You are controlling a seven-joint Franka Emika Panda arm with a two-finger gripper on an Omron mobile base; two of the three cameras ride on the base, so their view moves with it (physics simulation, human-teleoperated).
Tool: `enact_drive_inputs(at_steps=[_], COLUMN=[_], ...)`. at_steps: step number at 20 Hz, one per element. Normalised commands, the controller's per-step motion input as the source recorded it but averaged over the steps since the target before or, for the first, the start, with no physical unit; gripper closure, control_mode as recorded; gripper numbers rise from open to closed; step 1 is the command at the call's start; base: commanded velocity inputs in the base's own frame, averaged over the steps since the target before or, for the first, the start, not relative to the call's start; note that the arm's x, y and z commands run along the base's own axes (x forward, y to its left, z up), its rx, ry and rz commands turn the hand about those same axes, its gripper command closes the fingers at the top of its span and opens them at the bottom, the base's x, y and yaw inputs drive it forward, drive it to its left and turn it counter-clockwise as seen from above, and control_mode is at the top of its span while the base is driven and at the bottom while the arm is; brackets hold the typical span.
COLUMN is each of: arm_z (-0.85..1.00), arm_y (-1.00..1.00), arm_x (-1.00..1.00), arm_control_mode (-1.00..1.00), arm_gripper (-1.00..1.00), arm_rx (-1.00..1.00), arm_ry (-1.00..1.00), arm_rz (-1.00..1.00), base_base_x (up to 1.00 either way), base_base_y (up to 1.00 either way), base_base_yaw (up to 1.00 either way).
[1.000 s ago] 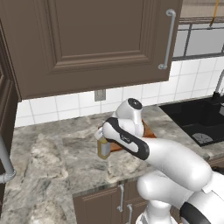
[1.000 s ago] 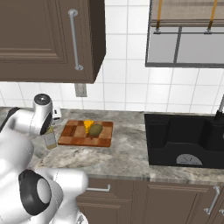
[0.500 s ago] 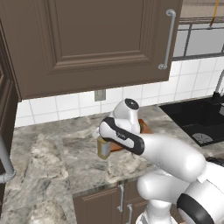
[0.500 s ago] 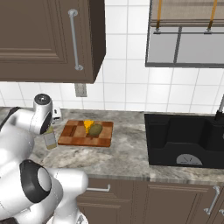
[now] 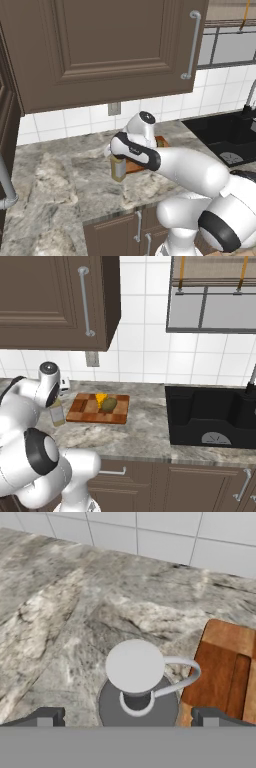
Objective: Retrieve the reheated potato from the microwave, then place the potato, cheese, and condiment on the cutting board.
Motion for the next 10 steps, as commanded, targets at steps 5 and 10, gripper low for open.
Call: enact_drive_inputs(at_steps=[5, 10], arm_z=[-0.1, -0.17], arm_y=[0.0, 0.0], arm_x=[0.08, 0.01], arm_control_mode=[-1.0, -1.0], arm_gripper=[-1.0, -1.0], arm_rx=[0.0, 0.0], arm_ry=[0.0, 0.0], arm_rz=[-0.01, -0.01], base_base_x=[0.0, 0.0], base_base_y=[0.0, 0.0], base_base_yaw=[0.0, 0.0])
